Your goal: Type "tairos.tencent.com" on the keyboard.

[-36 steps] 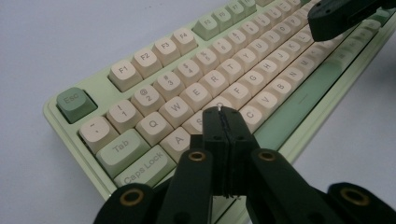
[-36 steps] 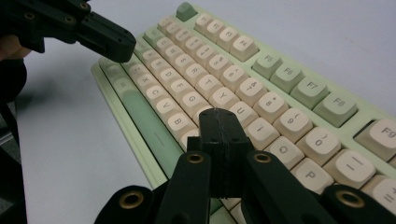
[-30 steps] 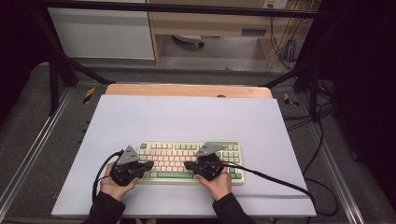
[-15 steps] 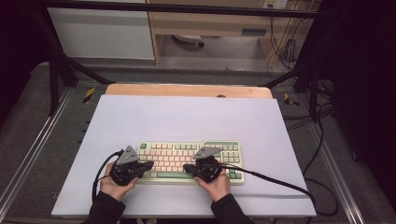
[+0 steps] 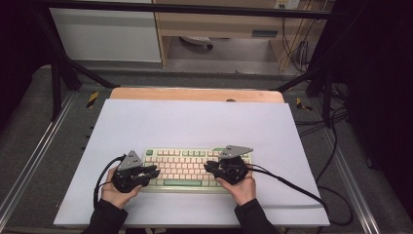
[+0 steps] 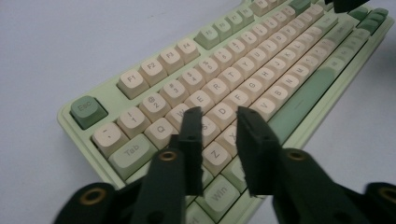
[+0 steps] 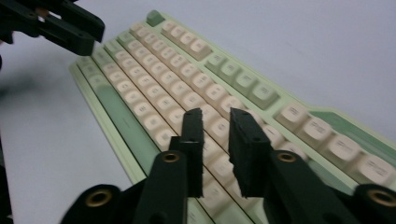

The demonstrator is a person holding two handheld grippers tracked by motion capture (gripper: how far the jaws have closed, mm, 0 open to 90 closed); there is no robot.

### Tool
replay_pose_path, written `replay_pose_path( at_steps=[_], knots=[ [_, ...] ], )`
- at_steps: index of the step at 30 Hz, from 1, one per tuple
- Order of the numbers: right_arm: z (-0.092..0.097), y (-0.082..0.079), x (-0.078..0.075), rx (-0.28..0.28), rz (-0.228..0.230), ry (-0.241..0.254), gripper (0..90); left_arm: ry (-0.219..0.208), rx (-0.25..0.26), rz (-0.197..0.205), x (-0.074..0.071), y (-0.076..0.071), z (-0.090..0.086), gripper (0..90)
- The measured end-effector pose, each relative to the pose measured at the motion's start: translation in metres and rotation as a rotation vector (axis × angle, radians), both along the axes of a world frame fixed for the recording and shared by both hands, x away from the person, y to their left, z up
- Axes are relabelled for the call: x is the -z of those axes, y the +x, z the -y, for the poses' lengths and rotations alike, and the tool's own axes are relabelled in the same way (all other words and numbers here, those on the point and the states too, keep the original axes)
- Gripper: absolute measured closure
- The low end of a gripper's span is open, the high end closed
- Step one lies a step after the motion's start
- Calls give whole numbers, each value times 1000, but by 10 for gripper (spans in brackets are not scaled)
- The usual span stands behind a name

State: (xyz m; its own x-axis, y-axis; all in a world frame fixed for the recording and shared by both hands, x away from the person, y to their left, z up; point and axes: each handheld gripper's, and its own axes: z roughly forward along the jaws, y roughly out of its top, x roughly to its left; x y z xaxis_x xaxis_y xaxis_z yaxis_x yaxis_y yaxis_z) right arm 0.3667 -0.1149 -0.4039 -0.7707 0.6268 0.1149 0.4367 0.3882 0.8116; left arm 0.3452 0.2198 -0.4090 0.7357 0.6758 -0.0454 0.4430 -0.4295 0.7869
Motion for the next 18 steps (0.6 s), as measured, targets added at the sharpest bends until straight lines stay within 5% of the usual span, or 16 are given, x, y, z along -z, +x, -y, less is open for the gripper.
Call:
replay_pose_path(
  at_steps=[10,18],
  knots=[
    [56,1,6,90,-6,-18,345,5,-4,11,0,-1,-20,318],
    [92,2,7,142,-27,8,121,9,-28,6,5,-3,-38,174]
  ],
)
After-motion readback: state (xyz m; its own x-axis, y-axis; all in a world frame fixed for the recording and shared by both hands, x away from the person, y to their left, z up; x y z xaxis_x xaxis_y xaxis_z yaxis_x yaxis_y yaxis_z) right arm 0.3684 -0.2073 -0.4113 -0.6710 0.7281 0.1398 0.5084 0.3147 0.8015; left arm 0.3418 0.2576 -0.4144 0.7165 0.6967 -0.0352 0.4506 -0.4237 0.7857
